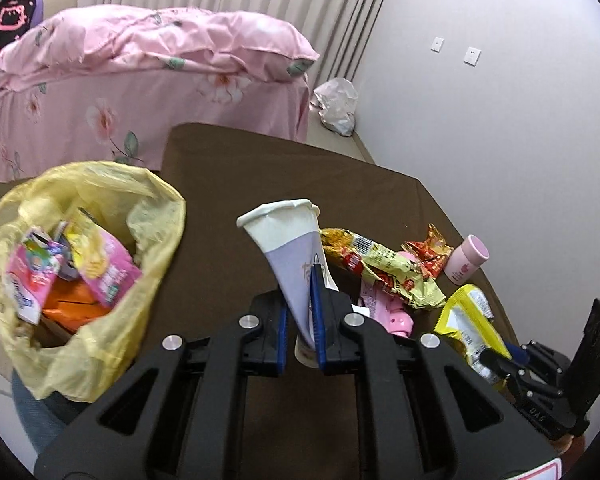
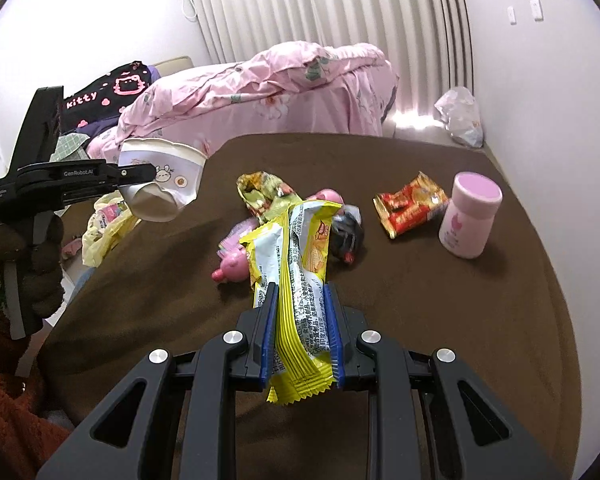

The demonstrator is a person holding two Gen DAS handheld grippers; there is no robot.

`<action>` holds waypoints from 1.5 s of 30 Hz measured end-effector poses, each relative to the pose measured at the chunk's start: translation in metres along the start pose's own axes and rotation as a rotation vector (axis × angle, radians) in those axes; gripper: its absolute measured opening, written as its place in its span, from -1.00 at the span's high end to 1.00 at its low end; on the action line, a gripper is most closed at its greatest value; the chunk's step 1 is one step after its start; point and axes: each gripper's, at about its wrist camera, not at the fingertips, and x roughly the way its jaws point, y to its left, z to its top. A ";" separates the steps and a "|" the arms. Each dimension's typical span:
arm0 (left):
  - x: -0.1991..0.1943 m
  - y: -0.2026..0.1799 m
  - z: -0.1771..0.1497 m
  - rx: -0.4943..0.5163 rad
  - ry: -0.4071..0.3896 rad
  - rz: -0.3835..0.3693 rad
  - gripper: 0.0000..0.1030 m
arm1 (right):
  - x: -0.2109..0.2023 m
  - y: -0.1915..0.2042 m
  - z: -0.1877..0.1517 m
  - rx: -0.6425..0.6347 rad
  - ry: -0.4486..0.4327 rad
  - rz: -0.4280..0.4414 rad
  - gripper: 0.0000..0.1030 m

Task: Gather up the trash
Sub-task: 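Carry the cup and snack bar over the yellow bag and open both tools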

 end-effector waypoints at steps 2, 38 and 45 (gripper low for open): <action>-0.005 0.001 0.001 0.009 -0.014 0.009 0.81 | -0.002 0.004 0.007 -0.010 -0.018 0.001 0.58; -0.095 0.189 -0.019 -0.364 -0.255 0.419 0.81 | 0.119 0.200 0.153 -0.364 0.038 0.369 0.58; -0.033 0.207 -0.023 -0.356 -0.117 0.480 0.81 | 0.174 0.210 0.177 -0.342 0.099 0.397 0.58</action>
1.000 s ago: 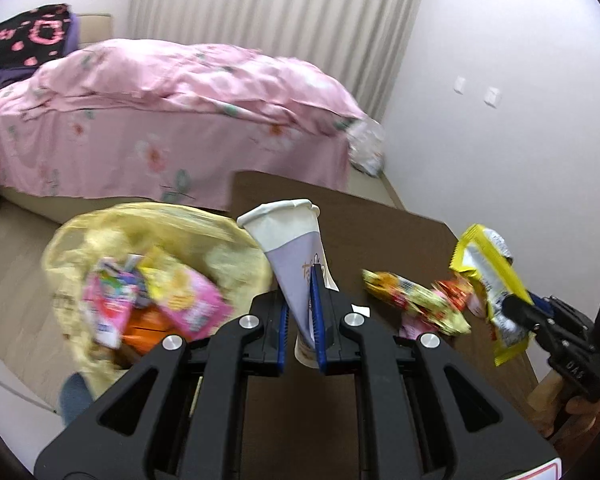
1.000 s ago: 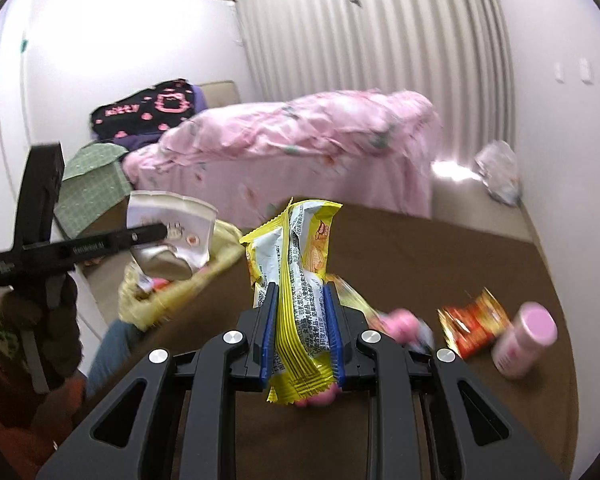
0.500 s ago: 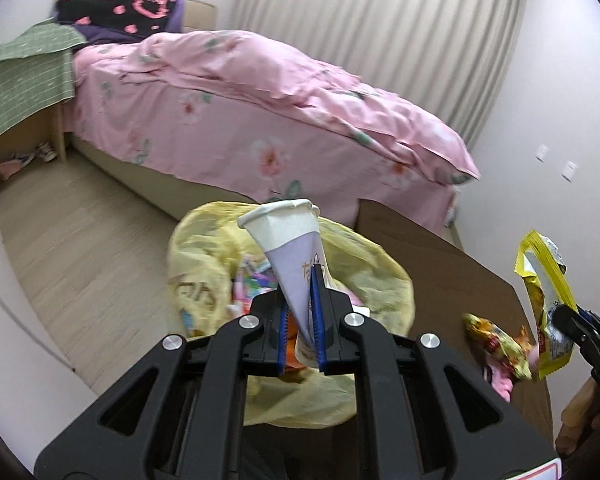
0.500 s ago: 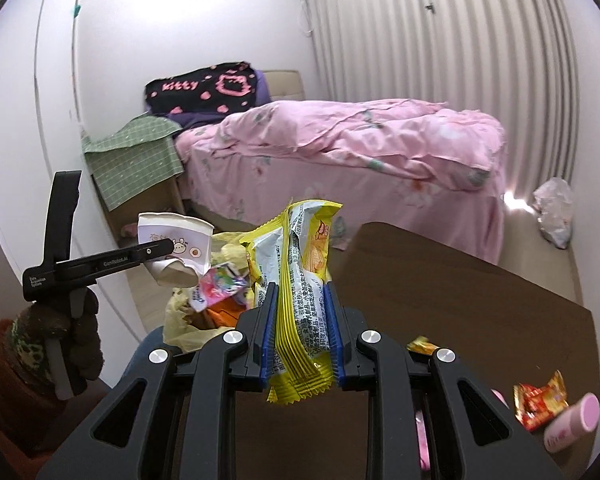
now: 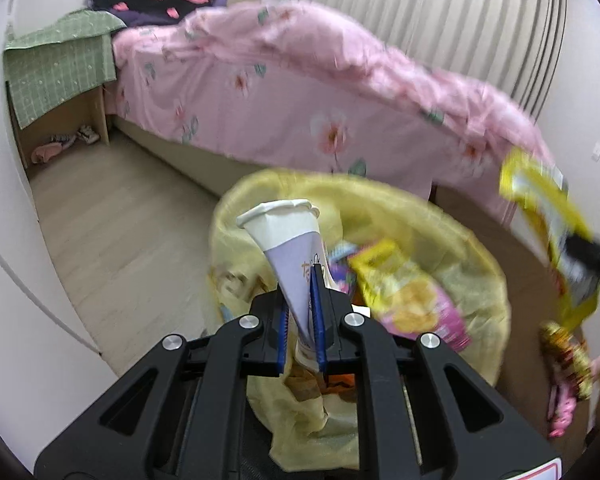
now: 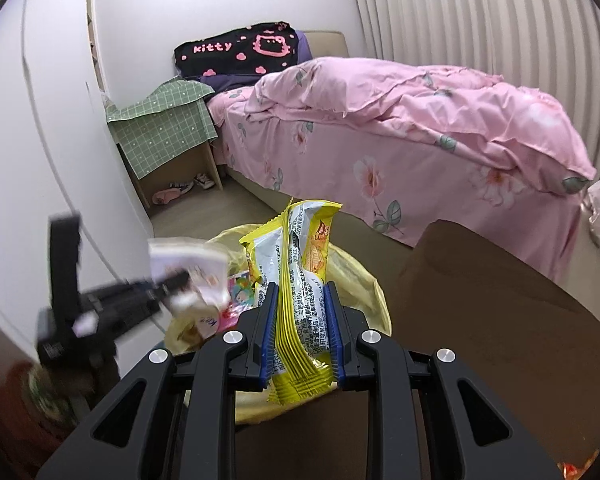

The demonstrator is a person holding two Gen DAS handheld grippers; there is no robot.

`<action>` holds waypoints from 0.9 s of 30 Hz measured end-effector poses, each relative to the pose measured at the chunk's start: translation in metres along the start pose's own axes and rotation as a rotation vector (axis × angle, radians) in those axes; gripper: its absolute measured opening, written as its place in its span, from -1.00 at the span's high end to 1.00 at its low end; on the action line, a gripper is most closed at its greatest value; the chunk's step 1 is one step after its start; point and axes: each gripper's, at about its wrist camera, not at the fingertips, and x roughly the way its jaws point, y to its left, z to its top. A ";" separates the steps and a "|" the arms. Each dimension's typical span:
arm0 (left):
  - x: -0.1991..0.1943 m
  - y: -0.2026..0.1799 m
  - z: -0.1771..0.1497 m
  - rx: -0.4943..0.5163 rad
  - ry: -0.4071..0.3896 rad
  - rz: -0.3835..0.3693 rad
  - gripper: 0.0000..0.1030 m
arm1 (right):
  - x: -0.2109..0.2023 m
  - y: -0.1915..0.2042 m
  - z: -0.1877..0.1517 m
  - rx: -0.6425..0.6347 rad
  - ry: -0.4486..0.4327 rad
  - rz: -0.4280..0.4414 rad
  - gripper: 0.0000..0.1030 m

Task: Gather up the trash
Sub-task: 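Carry the cup and snack bar over the yellow bag and open both tools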

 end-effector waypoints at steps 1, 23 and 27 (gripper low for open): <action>0.007 -0.002 -0.002 0.001 0.019 -0.005 0.81 | 0.004 -0.001 0.002 0.000 0.009 0.002 0.58; 0.026 -0.007 -0.004 -0.017 0.100 -0.083 0.81 | 0.113 0.001 -0.012 0.022 0.225 0.023 0.58; 0.016 -0.008 0.005 -0.025 0.074 -0.120 0.81 | 0.109 -0.001 -0.015 0.060 0.202 0.040 0.56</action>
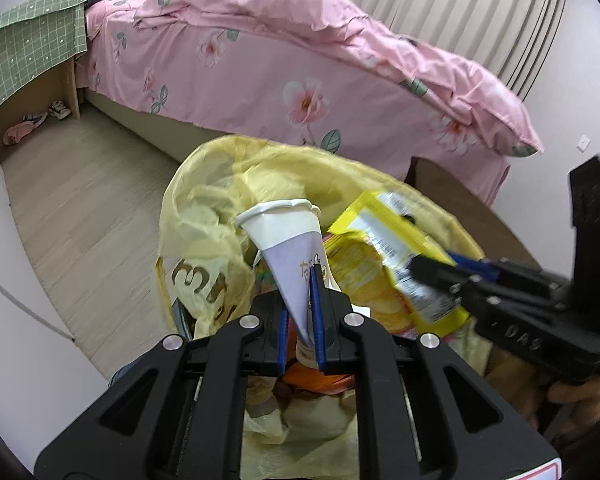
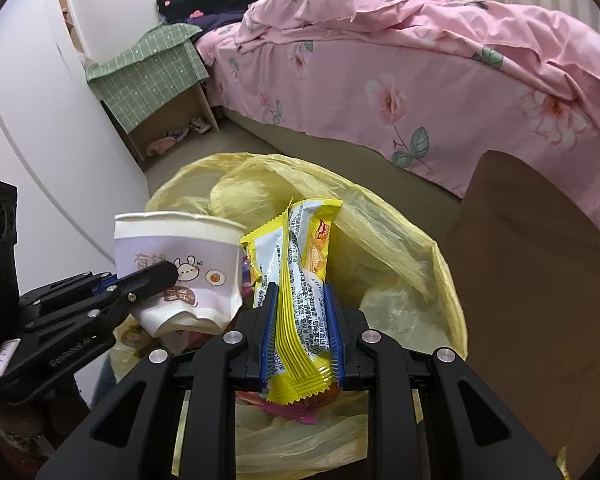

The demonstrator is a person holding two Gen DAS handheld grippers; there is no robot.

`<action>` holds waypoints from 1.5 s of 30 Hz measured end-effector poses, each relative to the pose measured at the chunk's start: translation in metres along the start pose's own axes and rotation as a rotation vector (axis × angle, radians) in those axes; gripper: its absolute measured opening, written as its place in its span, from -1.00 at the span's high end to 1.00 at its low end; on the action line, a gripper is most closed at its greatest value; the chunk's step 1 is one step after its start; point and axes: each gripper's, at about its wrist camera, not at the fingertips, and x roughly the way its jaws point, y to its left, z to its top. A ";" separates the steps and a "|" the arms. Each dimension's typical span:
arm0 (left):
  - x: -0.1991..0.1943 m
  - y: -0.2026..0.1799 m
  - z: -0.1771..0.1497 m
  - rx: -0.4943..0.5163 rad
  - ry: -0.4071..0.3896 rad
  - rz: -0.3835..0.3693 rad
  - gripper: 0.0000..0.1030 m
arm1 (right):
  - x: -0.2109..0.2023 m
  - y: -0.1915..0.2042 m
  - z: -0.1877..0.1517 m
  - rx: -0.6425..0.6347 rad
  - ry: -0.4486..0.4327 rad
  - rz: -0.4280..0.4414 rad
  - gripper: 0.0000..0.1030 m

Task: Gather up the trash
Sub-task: 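Carry the cup and snack bar over the yellow bag and open both tools, then reach both tools back toward the remaining wrappers and pink toy on the table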

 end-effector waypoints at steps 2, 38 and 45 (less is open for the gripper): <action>-0.004 -0.001 0.003 -0.006 -0.008 -0.014 0.81 | -0.004 -0.002 -0.001 0.016 -0.015 0.021 0.52; -0.034 -0.167 -0.037 0.312 0.005 -0.382 -0.39 | -0.272 -0.137 -0.262 0.386 -0.219 -0.572 -0.07; -0.024 -0.240 -0.061 0.474 0.058 -0.452 -0.39 | -0.278 -0.158 -0.278 0.469 -0.299 -0.512 -0.07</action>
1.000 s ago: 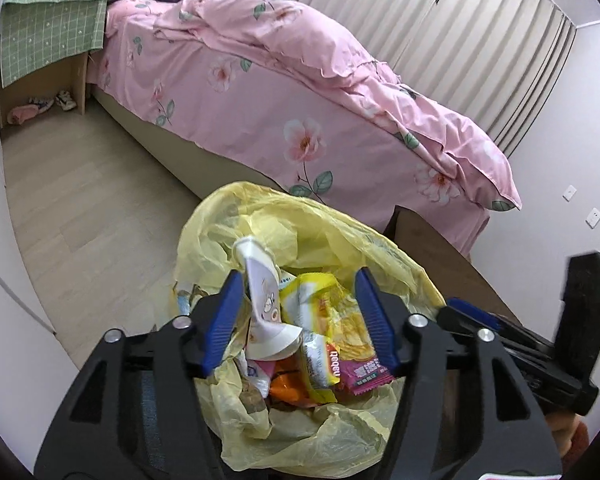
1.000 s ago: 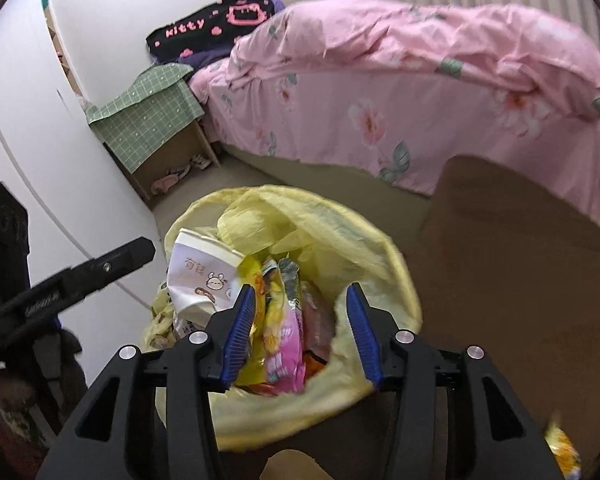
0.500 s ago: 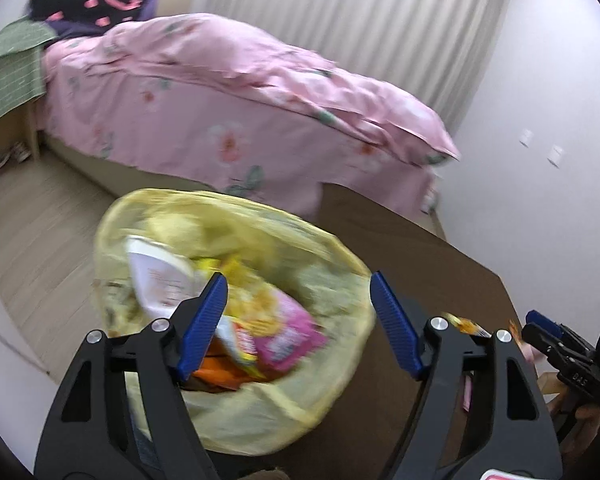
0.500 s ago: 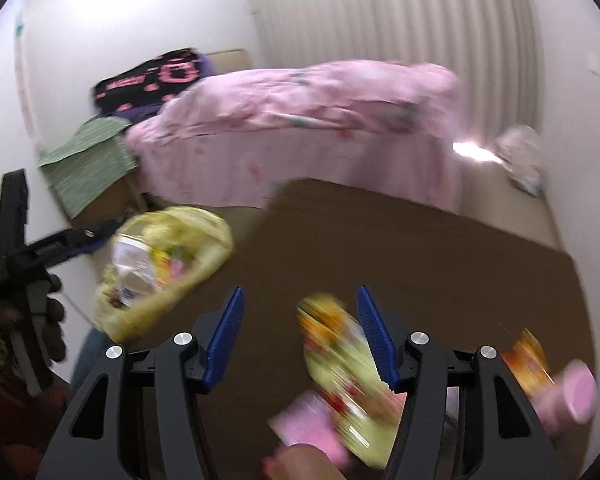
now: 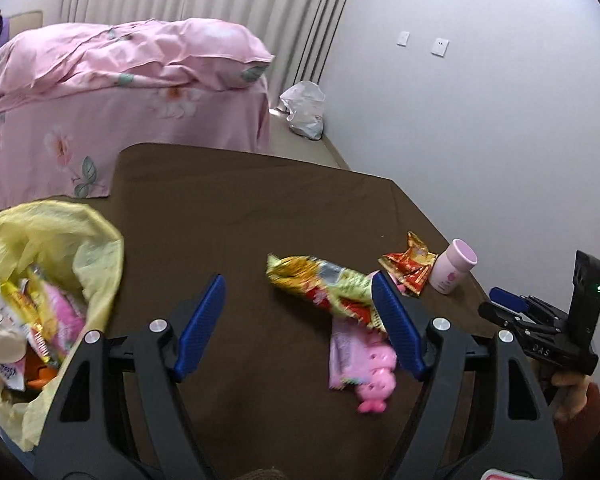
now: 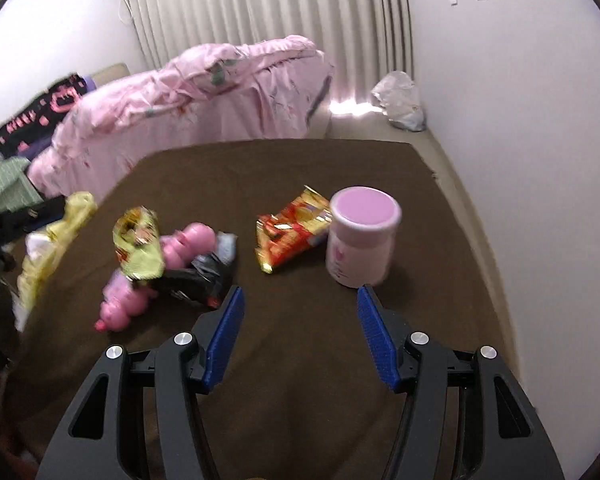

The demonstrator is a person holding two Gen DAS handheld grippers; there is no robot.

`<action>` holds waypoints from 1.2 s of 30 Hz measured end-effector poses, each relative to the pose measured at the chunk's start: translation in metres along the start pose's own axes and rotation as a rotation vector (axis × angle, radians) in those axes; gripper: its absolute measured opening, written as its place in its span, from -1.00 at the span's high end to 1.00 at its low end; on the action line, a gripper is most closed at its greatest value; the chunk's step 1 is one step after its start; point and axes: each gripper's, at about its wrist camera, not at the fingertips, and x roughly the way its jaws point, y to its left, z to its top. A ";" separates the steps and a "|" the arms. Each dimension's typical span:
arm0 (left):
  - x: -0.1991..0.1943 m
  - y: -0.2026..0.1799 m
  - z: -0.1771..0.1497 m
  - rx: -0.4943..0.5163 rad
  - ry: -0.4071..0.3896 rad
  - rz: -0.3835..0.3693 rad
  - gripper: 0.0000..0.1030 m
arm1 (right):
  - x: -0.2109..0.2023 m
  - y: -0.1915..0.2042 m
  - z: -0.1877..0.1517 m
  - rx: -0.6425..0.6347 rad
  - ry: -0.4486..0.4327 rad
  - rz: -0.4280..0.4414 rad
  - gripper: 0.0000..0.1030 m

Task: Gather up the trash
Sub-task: 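Reach both tools back toward the remaining wrappers and pink toy on the table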

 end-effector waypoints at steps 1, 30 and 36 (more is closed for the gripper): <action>0.004 -0.004 0.001 0.000 0.001 0.012 -0.39 | 0.006 0.005 0.004 -0.008 -0.015 0.011 -0.07; 0.001 0.027 -0.029 -0.093 0.056 0.018 -0.39 | 0.052 0.061 -0.019 -0.185 0.214 0.181 0.28; 0.013 -0.005 -0.024 0.008 0.102 -0.044 -0.39 | 0.023 0.044 -0.037 -0.156 0.192 0.089 0.28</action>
